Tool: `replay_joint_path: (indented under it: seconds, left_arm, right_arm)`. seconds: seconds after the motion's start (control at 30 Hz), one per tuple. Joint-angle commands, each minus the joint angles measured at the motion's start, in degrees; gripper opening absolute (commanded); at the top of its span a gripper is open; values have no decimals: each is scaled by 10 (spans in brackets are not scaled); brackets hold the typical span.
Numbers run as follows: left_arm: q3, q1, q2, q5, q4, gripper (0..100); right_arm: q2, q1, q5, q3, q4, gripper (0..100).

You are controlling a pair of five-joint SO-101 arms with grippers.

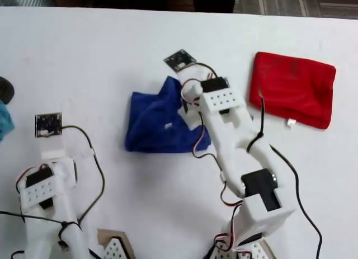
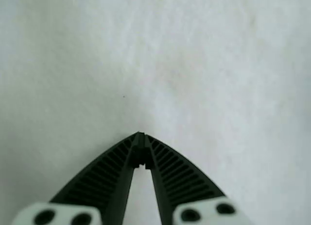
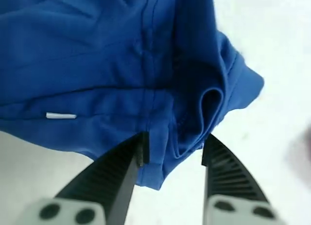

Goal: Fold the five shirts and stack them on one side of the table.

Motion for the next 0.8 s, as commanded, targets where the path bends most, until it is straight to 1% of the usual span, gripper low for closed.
replay_joint_path:
  seconds: [0.0,0.13,0.33,0.6,0.67,0.73,0.77]
  left_arm:
    - [-2,-3,-11,5,-8,26]
    - [-2,-3,-11,5,-8,26]
    - [-2,-3,-11,5,-8,26]
    - [-2,-3,-11,5,-8,26]
    - [-2,-3,-11,5,-8,26]
    - [-2,-3,-11,5,-8,26]
    - [-2,-3,-11,5,-8,26]
  right_arm:
    - [2,-4,-5,-34,16,181]
    - [10,-6,-5,-34,15,181]
    - [43,-38,-5,-40,8,181]
    - [55,-36,-5,-40,-6,173]
    - [52,-36,-5,-40,-11,120]
    - [51,-35,-5,-40,-24,34]
    - [51,-30,-5,-40,-31,10]
